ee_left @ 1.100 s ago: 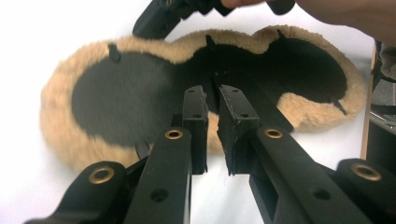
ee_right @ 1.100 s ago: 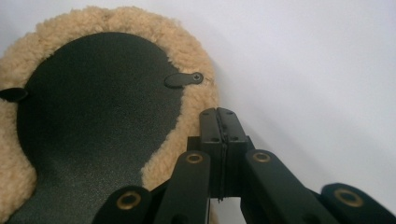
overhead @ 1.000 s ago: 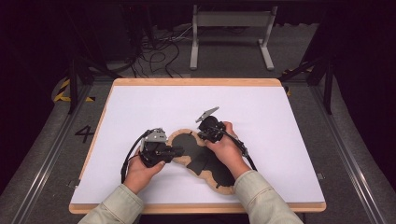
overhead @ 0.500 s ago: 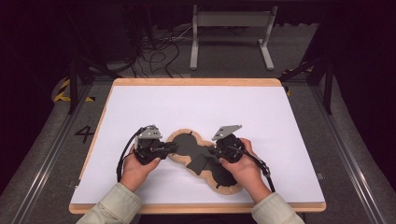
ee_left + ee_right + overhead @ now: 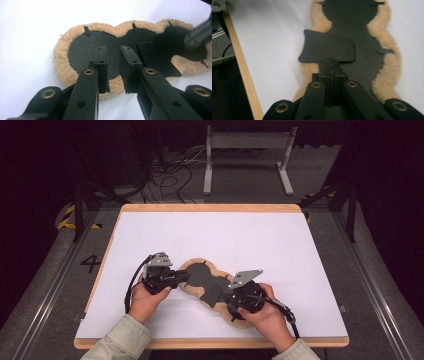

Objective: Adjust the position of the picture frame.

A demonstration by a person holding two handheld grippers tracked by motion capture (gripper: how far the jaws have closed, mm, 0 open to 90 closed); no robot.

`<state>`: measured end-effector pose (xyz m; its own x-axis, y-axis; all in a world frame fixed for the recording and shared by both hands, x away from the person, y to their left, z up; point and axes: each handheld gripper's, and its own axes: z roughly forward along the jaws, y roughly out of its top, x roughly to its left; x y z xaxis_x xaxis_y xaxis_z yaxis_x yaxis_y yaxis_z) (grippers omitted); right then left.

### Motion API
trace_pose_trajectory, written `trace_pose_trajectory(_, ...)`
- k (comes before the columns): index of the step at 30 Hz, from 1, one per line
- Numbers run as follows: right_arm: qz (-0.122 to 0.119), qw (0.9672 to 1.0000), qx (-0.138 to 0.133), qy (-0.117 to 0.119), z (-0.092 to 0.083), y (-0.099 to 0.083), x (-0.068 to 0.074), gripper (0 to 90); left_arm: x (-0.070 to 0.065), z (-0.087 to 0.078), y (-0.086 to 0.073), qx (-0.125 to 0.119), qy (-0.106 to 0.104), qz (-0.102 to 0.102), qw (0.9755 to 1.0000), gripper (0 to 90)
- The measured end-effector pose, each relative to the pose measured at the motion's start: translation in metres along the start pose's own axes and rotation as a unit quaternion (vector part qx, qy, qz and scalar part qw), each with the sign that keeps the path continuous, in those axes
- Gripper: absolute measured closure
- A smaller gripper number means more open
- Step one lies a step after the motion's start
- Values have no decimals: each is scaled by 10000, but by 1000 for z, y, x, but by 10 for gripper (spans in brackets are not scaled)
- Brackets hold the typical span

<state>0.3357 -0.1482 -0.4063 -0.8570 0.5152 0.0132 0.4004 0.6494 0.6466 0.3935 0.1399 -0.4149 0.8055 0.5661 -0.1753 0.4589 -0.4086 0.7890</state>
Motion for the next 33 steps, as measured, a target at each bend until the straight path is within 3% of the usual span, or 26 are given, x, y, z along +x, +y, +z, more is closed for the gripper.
trace_pose_trajectory(6,-169,9995,253,95,4,-2,15,900,6,-3,0,-120,-124,-242,9996,754)
trace_pose_trajectory(13,-318,9977,541,253,12,-9,29,900,9,-3,-1,-152,-95,-455,9988,716)
trace_pose_trajectory(19,-493,9953,793,257,18,-11,39,900,9,0,1,-165,-96,-407,9990,706)
trace_pose_trajectory(26,-380,9950,917,89,18,-14,34,900,10,3,2,-123,-122,-357,9992,699)
trace_pose_trajectory(30,-247,9945,990,-228,12,-19,21,900,9,4,1,-113,-96,-361,9992,696)
trace_pose_trajectory(33,-88,9952,934,-269,9,-23,11,900,8,4,2,-75,-92,-352,9993,694)
